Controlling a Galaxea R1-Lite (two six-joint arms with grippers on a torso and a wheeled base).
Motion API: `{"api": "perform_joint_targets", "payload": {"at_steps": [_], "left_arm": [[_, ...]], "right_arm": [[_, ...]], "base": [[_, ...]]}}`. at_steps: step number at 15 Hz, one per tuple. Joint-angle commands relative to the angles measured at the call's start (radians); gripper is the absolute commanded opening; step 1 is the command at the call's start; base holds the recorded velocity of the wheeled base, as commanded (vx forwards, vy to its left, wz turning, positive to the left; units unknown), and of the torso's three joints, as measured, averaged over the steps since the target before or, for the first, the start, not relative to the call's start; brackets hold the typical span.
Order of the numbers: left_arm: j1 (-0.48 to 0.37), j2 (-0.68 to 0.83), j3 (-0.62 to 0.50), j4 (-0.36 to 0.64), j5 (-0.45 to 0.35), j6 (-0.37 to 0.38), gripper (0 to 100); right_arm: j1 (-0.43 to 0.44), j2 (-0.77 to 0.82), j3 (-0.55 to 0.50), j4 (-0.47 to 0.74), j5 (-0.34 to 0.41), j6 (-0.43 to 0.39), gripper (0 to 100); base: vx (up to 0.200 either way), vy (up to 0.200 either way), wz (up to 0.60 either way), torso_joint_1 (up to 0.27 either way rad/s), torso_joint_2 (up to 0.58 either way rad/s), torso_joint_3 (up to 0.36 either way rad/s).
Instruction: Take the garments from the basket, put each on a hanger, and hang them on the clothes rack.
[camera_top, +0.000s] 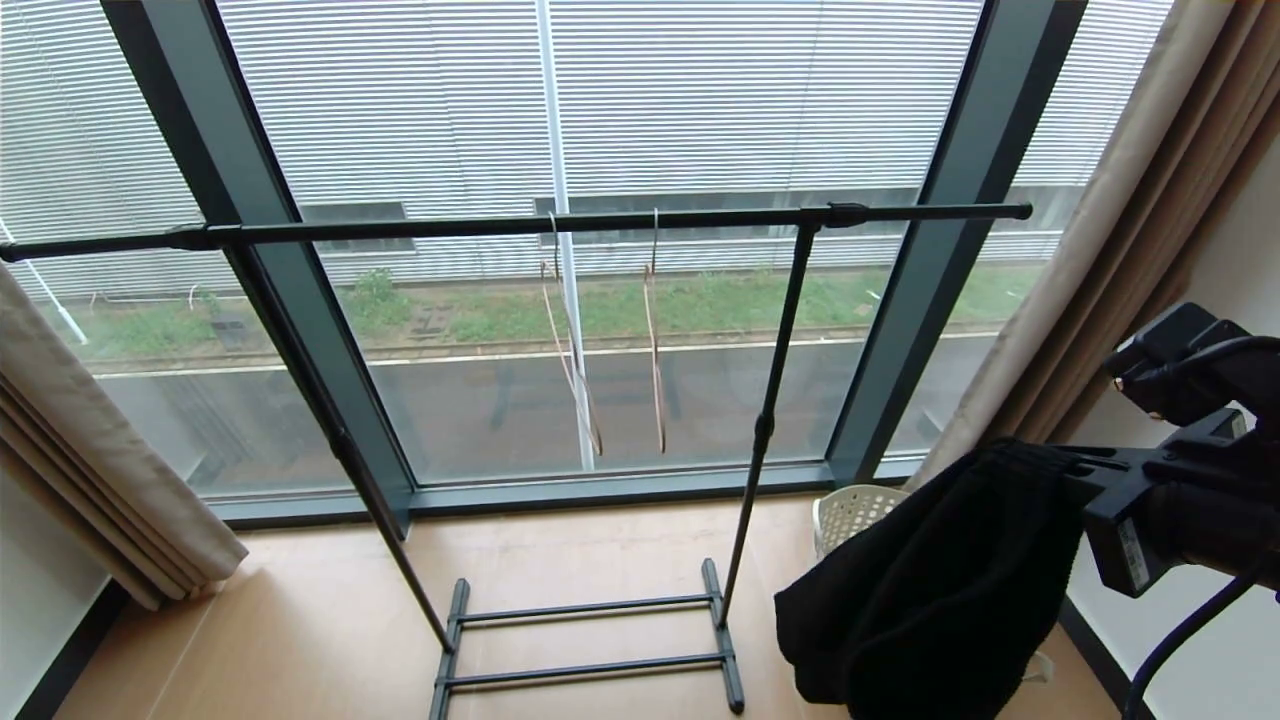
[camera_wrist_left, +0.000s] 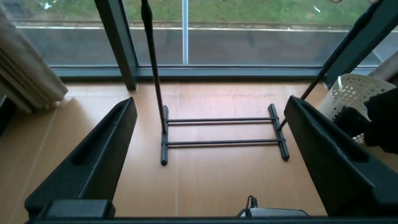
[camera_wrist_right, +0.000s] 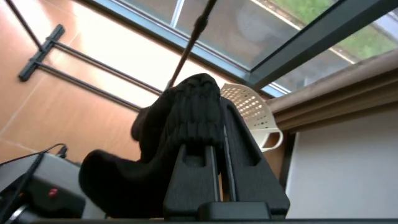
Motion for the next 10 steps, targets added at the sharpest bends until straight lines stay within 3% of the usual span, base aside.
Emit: {"api": "perform_joint_targets", "payload": {"at_steps": [1, 2, 3, 4, 6, 8, 10], "left_arm": [[-0.027, 0.183, -0.058, -0.001, -0.005, -0.01, 100], [-0.034, 0.229, -0.081, -0.003, -0.005, -0.012, 100], [-0.076, 0.346, -0.134, -0.006, -0.005, -0.039, 100], [-0.14, 0.436, -0.185, -0.006, -0.006, -0.098, 100], [-0.267, 0.579, -0.276, -0.006, -0.04, -0.204, 100], [-0.344, 0.709, -0.346, -0.011, -0.081, -0.246, 100], [-0.369, 0.809, -0.386, -0.047, -0.143, -0.297, 100]], "right_arm": [[0.057, 0.035, -0.088, 0.065, -0.004, 0.091, 0], [0.077, 0.045, -0.117, 0.098, -0.004, 0.133, 0], [0.129, 0.087, -0.203, 0.189, -0.006, 0.245, 0], [0.153, 0.134, -0.278, 0.255, -0.006, 0.334, 0], [0.179, 0.234, -0.389, 0.301, -0.007, 0.434, 0], [0.204, 0.295, -0.466, 0.302, -0.015, 0.466, 0], [0.242, 0.335, -0.536, 0.324, -0.081, 0.476, 0]], "base": [[0.0, 0.0, 0.0, 0.0, 0.0, 0.0], [0.0, 0.0, 0.0, 0.0, 0.0, 0.0], [0.0, 0.0, 0.0, 0.0, 0.0, 0.0], [0.0, 0.0, 0.0, 0.0, 0.0, 0.0], [0.0, 0.0, 0.0, 0.0, 0.0, 0.0], [0.0, 0.0, 0.0, 0.0, 0.0, 0.0], [0.0, 0.0, 0.0, 0.0, 0.0, 0.0]]}}
